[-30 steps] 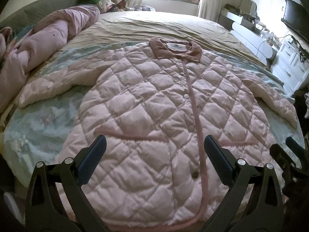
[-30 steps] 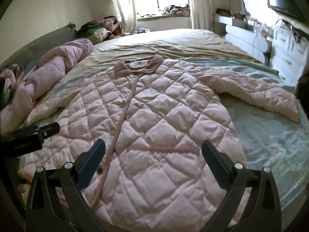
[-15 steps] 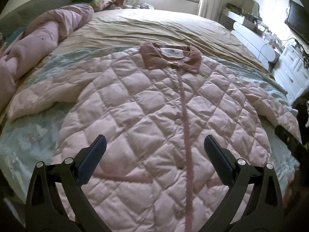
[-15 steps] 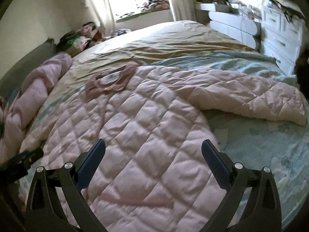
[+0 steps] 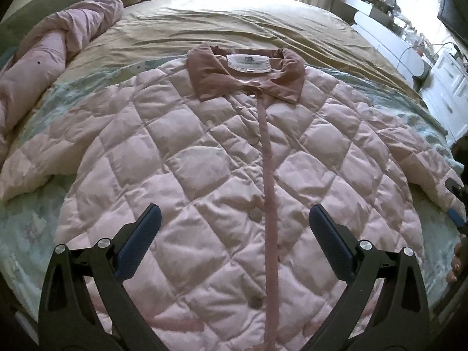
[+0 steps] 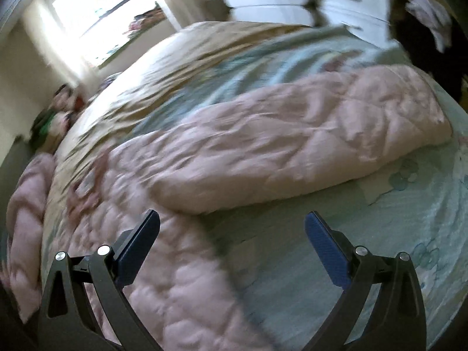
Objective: Fold large clothes
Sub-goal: 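Move the right gripper to the cuff of the sleeve nearest it, then grasp the sleeve cuff with the right gripper and lift it, then carry the held sleeve across the coat front and lay it down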
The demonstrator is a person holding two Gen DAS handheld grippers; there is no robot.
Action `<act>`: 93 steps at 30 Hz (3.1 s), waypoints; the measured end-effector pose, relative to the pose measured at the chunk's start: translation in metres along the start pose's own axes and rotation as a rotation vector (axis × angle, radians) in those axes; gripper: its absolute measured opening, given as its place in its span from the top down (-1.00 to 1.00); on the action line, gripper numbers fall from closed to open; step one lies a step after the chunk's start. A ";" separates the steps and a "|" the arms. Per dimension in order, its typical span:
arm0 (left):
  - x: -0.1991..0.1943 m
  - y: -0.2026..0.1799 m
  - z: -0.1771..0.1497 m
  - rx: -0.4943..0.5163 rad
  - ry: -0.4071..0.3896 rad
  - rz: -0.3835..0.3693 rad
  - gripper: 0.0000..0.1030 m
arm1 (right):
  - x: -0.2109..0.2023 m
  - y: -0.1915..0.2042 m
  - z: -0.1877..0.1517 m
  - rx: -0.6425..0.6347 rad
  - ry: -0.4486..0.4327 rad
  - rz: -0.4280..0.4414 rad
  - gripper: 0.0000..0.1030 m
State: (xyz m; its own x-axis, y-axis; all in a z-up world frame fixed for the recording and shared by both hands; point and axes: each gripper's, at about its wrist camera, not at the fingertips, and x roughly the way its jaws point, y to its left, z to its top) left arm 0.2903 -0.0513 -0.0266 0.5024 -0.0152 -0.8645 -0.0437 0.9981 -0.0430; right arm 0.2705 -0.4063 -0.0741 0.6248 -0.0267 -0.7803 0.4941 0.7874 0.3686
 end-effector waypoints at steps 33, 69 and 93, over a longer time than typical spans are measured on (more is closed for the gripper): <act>0.012 0.012 0.015 -0.037 -0.048 0.043 -0.84 | 0.021 -0.186 0.077 0.608 -0.313 0.077 0.63; -0.052 0.147 0.018 -0.308 -0.127 -0.140 -0.84 | -0.077 0.225 0.016 -0.421 -0.380 0.403 0.72; -0.002 0.149 0.014 -0.328 -0.036 -0.274 -0.84 | 0.040 0.300 -0.162 -0.679 -0.118 0.427 -0.24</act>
State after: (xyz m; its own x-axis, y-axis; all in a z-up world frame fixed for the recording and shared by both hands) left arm 0.2949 0.0984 -0.0237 0.5633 -0.2691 -0.7812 -0.1741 0.8856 -0.4305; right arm 0.3457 -0.0714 -0.0762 0.7552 0.3254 -0.5690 -0.2522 0.9455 0.2060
